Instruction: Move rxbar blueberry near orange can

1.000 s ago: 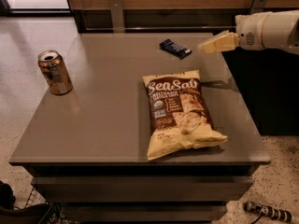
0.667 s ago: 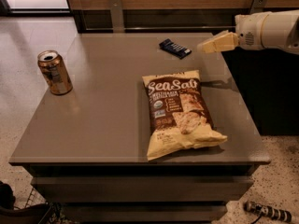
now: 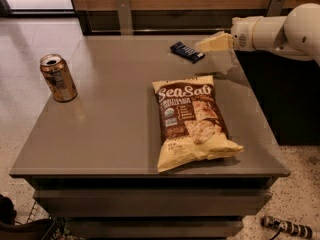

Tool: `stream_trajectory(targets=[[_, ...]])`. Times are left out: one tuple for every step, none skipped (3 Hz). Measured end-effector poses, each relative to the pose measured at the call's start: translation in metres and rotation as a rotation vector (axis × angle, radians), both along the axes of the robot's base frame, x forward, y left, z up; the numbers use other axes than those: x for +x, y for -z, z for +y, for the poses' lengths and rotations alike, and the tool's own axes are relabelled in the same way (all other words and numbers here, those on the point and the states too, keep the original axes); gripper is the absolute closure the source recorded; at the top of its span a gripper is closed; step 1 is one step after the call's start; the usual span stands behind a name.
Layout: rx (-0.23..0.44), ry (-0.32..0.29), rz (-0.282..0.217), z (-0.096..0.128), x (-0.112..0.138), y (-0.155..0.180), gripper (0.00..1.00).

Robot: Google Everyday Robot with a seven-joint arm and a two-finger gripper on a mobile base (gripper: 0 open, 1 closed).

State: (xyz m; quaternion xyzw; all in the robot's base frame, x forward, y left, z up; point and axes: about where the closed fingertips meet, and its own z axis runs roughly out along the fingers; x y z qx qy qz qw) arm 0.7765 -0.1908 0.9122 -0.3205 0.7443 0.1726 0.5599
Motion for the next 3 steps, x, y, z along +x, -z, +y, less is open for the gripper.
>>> stream_trajectory(targets=[[0.041,-0.015,0.002,0.015,0.033,0.018,0.0],[0.045,-0.024,0.022,0.027,0.055,0.039,0.0],[0.021,-0.036,0.048,0.032,0.069,0.059,0.0]])
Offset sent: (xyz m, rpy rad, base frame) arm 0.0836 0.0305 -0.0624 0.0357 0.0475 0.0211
